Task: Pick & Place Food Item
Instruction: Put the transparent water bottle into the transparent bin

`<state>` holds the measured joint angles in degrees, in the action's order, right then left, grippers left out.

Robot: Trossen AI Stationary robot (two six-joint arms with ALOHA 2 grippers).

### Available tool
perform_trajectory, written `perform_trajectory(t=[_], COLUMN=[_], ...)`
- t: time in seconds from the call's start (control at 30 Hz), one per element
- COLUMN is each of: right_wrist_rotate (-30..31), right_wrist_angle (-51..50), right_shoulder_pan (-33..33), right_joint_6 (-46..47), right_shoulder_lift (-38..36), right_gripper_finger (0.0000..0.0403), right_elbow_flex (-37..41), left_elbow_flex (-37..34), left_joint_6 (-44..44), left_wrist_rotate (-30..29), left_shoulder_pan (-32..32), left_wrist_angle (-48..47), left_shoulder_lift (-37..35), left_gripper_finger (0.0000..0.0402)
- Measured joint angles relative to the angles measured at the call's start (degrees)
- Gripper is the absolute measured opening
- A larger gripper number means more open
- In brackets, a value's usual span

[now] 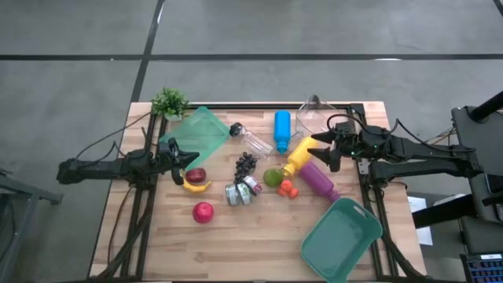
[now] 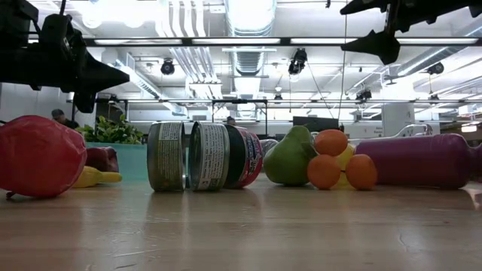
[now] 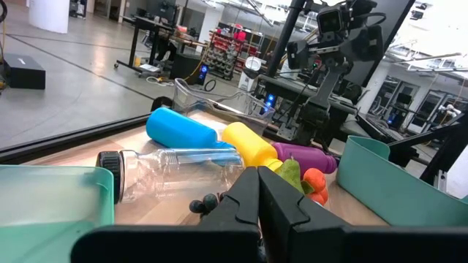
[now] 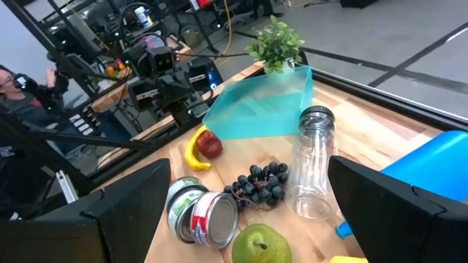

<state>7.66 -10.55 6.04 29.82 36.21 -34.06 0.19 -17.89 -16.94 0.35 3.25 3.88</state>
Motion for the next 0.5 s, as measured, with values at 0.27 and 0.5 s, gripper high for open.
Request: perform_trajectory(t=[0.27,0.5], right_wrist_rotate=[0.00,-0.17], right_wrist_angle=[0.45,2.32], right_shoulder_pan=[1.50,2.90], right_joint_6=[-0.02,-0.40], right_shoulder_lift=[0.66,5.64], right_gripper_finger=[0.0368,0.0368], right_elbow_flex=[0.00,-1.40], left_elbow_flex=[0.02,0.00], left_joint_6=[0.00,0.00], left_wrist_rotate=[0.01,0.01], left_shoulder_pan=[-0.01,0.00], left_wrist_angle=[0.00,0.00], left_shoulder_lift=[0.02,0.00], left_gripper_finger=[0.0001,0.0001])
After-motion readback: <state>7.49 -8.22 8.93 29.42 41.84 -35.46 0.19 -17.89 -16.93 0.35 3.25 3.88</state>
